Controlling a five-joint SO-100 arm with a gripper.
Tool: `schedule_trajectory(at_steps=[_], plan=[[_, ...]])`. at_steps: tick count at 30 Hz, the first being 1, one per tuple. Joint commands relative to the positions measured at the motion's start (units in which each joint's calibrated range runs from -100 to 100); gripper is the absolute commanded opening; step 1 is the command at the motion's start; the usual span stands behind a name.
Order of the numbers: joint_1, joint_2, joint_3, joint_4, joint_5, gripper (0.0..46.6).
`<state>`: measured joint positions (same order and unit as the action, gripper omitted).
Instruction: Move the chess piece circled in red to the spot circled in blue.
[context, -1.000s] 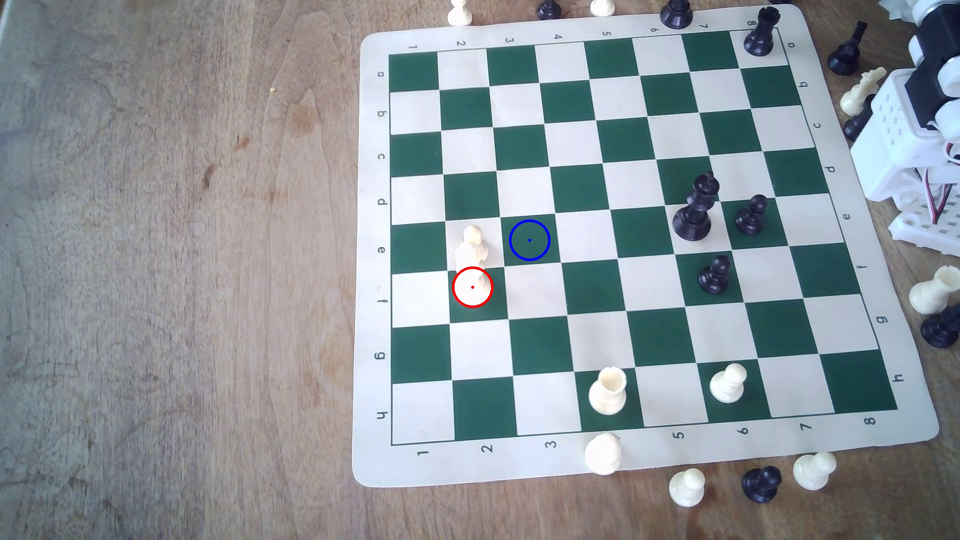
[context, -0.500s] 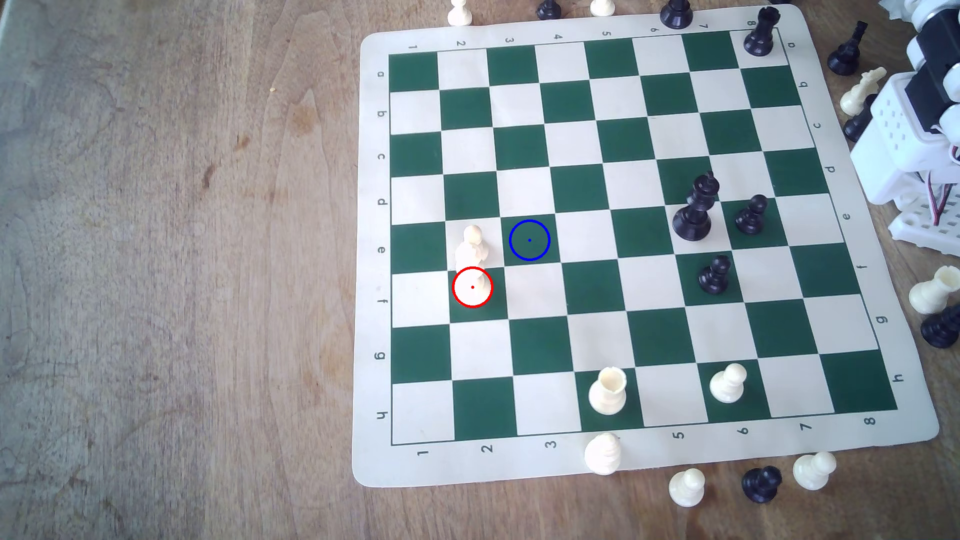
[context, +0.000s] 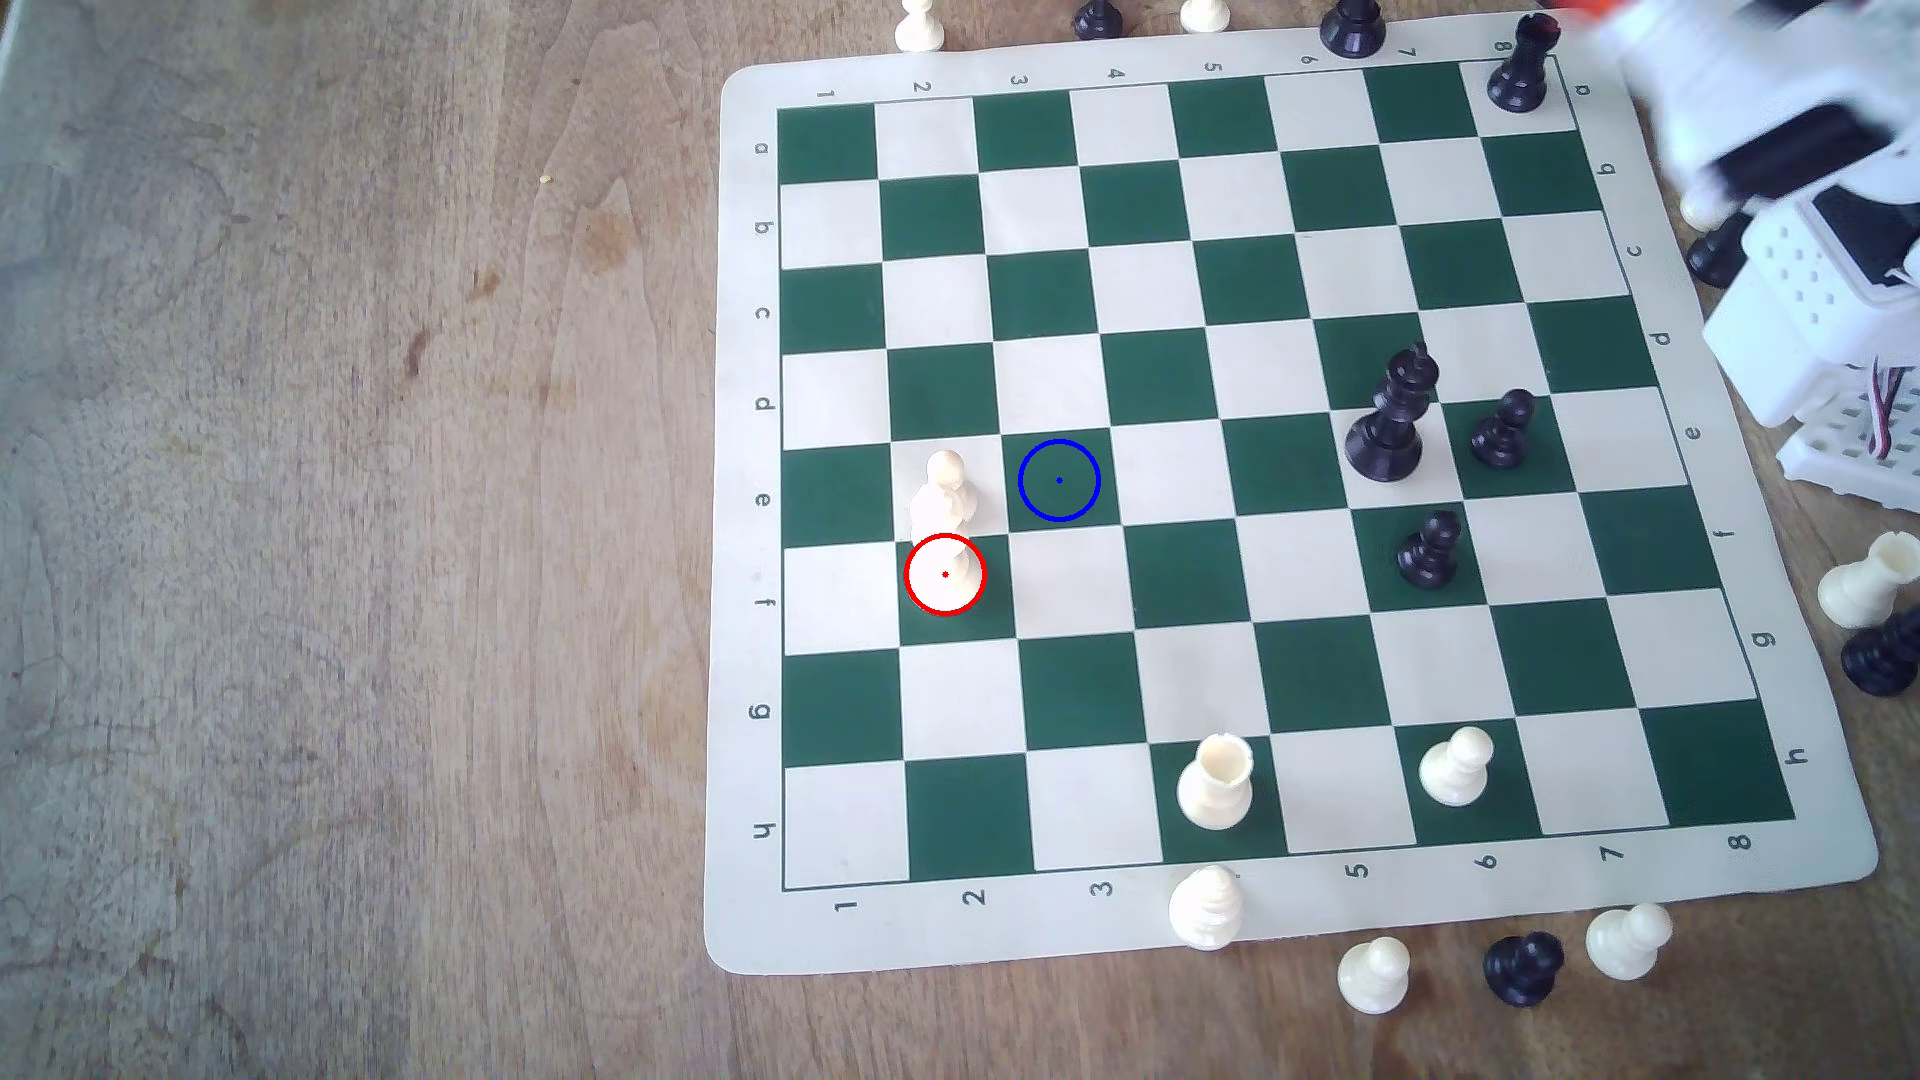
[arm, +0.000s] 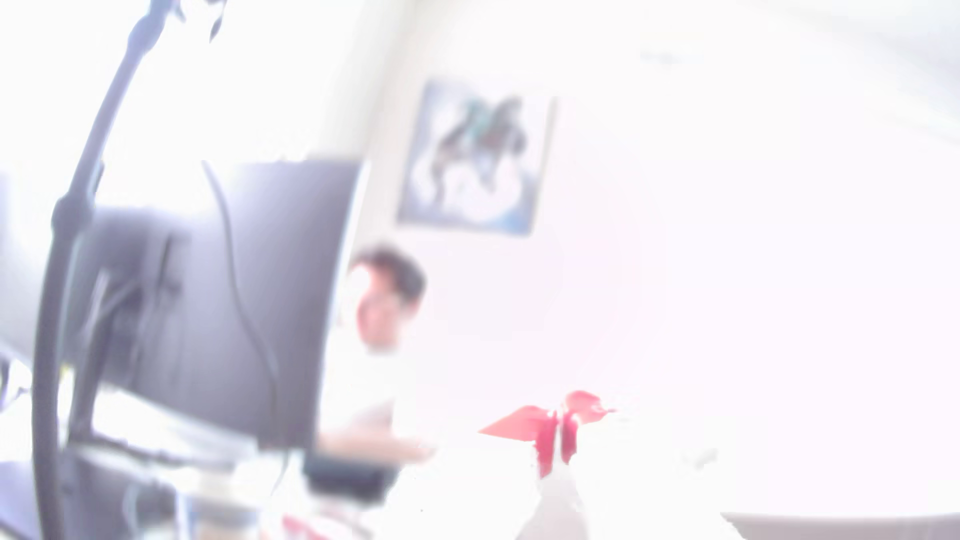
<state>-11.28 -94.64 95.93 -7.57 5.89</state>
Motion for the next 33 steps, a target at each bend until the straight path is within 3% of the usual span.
schedule_trajectory(at_steps=[1, 4, 10, 11, 16, 21, 33], plan=[[-0.02, 8.98, -14.34, 19.45, -1.27, 0.9], [0.84, 21.72, -31.38, 37.38, -4.49, 1.1], [0.68, 40.05, -47.25, 42.87, -4.88, 4.3], [0.84, 43.53, -48.88, 42.46, -5.62, 6.9], [2.01, 57.46, -53.59, 34.35, -8.21, 11.1], [3.97, 69.26, -60.03, 32.06, -11.92, 10.7], [2.48, 81.56, -63.48, 32.79, -14.02, 11.7]])
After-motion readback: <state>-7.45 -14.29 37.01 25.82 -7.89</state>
